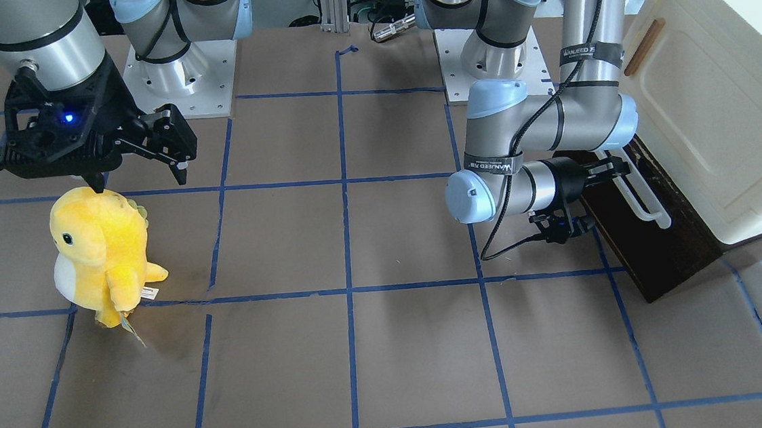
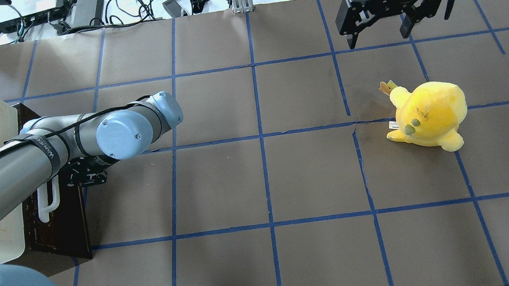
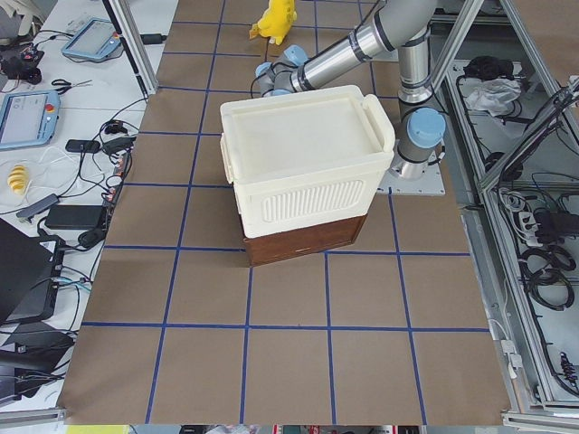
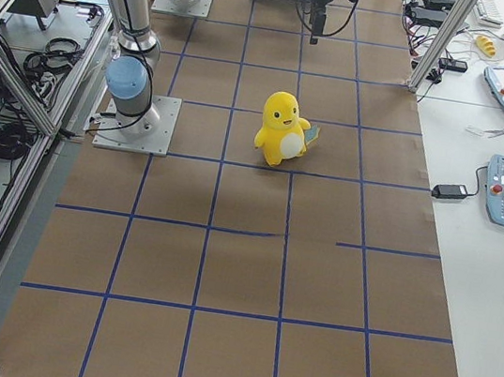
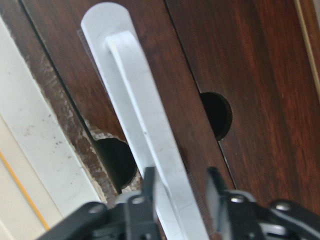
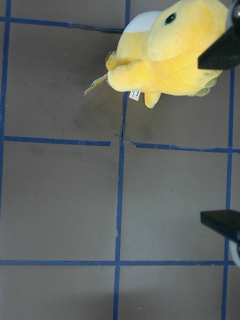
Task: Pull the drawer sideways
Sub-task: 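Pull the handle with the left gripper, sliding the drawer out toward the table center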
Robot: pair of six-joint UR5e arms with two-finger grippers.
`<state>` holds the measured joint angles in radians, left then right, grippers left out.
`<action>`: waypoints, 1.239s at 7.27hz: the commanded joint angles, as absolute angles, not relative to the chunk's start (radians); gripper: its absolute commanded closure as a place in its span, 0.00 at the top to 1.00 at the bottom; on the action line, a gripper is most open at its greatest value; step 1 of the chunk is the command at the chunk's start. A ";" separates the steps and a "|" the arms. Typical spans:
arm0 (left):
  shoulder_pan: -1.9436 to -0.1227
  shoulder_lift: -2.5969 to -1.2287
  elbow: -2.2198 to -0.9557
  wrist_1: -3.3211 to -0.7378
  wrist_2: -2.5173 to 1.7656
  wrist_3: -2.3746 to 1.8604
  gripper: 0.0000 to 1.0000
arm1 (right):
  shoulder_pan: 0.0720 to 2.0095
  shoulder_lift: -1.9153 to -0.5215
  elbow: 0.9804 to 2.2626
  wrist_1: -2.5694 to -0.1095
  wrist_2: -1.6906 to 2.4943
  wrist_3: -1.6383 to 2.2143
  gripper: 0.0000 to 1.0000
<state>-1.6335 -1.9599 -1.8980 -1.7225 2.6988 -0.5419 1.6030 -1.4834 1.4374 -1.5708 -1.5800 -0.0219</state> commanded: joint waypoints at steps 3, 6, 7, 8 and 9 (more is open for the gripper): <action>-1.634 -1.965 -1.887 -1.720 2.700 -0.541 0.17 | 1.603 -1.483 1.437 -1.571 -1.580 -0.021 1.00; -1.640 -1.965 -1.870 -1.723 2.703 -0.532 0.17 | 1.603 -1.483 1.437 -1.571 -1.580 -0.021 1.00; -1.643 -1.964 -1.870 -1.723 2.701 -0.532 0.17 | 1.603 -1.483 1.437 -1.571 -1.580 -0.023 1.00; -1.646 -1.963 -1.870 -1.724 2.701 -0.531 0.17 | 1.603 -1.483 1.437 -1.571 -1.580 -0.021 1.00; -1.647 -1.963 -1.870 -1.724 2.700 -0.531 0.17 | 1.603 -1.483 1.437 -1.571 -1.580 -0.023 1.00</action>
